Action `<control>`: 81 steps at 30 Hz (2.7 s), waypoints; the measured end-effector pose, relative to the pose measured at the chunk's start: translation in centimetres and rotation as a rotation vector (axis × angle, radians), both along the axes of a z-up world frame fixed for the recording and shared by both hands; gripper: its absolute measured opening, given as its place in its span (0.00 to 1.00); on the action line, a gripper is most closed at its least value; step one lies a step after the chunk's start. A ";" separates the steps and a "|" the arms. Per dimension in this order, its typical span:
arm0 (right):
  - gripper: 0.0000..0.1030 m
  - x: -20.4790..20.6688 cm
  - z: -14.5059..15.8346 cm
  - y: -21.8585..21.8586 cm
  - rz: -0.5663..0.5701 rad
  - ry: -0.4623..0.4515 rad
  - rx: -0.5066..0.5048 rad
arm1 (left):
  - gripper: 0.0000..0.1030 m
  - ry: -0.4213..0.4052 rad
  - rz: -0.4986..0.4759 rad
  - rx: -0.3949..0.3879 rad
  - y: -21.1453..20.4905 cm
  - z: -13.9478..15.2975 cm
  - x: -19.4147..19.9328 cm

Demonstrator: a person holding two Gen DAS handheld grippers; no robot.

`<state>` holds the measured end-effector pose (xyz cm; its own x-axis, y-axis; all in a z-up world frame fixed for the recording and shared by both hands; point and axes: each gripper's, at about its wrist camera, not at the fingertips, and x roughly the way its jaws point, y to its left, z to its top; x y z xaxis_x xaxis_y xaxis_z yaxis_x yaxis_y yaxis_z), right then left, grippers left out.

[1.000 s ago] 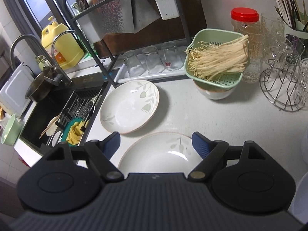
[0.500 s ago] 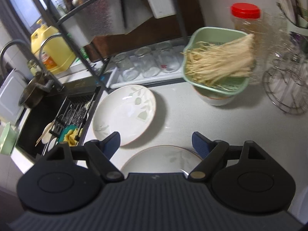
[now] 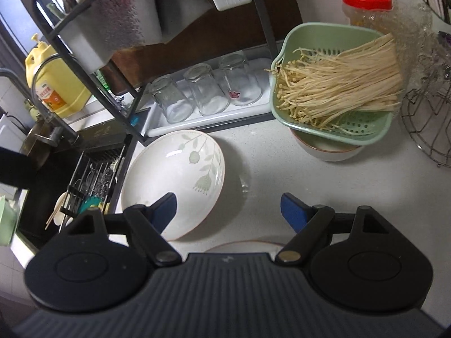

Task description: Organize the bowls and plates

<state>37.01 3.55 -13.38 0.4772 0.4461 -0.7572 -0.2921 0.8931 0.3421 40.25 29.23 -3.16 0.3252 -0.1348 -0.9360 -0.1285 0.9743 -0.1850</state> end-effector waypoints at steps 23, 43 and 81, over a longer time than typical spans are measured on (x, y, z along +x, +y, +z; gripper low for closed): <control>0.59 4.9 -5.8 4.8 0.025 0.106 -0.022 | 0.90 -0.131 0.003 -0.037 7.0 -14.5 1.9; 0.21 5.6 -7.6 6.2 0.084 0.148 -0.028 | 0.29 -0.180 -0.011 0.024 8.0 -17.5 2.7; 0.22 -6.9 4.7 -3.2 0.023 -0.009 0.126 | 0.29 -0.220 -0.085 -0.172 1.8 -5.4 -9.9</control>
